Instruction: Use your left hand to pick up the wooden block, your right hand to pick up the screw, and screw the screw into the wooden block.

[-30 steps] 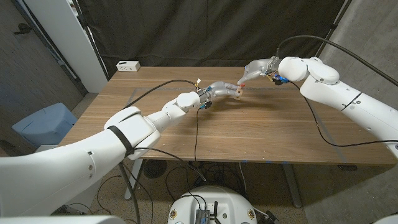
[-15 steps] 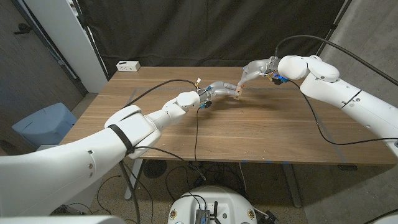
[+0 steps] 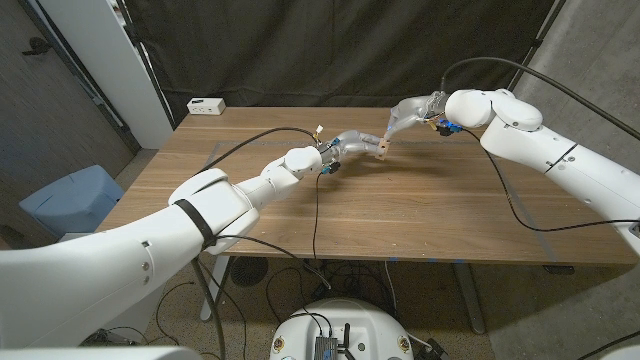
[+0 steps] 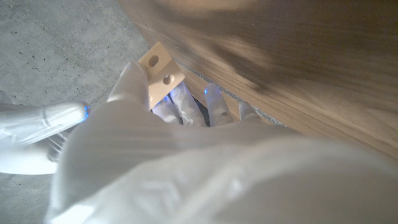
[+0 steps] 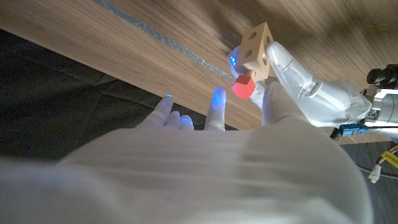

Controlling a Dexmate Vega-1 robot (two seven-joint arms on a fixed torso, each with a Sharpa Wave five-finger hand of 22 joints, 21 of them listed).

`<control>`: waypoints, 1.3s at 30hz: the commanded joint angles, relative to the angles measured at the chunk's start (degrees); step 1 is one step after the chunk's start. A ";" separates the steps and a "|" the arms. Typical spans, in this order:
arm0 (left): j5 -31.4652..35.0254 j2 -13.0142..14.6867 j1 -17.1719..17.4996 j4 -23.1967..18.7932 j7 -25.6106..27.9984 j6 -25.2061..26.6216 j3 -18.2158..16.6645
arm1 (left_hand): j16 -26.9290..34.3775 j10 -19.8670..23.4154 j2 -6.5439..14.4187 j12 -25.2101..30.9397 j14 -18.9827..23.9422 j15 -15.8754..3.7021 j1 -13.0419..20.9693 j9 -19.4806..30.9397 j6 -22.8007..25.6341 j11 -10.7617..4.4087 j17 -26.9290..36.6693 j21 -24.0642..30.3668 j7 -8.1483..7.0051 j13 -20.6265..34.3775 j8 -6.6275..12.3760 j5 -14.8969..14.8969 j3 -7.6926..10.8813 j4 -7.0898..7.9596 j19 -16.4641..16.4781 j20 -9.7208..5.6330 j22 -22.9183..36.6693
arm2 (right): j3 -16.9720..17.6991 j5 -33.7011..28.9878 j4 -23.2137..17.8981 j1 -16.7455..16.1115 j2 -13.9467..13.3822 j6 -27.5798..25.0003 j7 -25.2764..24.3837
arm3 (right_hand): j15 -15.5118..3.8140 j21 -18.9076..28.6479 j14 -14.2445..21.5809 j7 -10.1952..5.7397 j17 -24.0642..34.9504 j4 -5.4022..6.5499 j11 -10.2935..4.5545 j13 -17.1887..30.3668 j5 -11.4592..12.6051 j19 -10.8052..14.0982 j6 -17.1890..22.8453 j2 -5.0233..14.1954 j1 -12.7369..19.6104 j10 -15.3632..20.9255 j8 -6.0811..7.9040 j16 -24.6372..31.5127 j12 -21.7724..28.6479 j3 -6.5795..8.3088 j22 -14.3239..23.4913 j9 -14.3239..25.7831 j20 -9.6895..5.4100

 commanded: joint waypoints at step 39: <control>0.48 0.27 0.71 -0.40 -0.44 -2.61 -0.17 | 0.16 0.06 0.28 0.15 0.37 -0.31 -0.06 0.21 0.31 -0.04 0.11 0.16 -0.30 0.20 0.38 0.21 -0.06 0.23 0.21 -0.05 0.32 | 0.65 -1.68 -1.21 -2.03 -0.53 -0.13 -2.96 | -1.87 0.97 2.69 -2.92 0.04 0.70 -1.89 -0.06 -1.74 3.13 11.85 -0.30 7.23 4.39 5.45 1.29 1.62 3.84 0.13 1.23 -0.99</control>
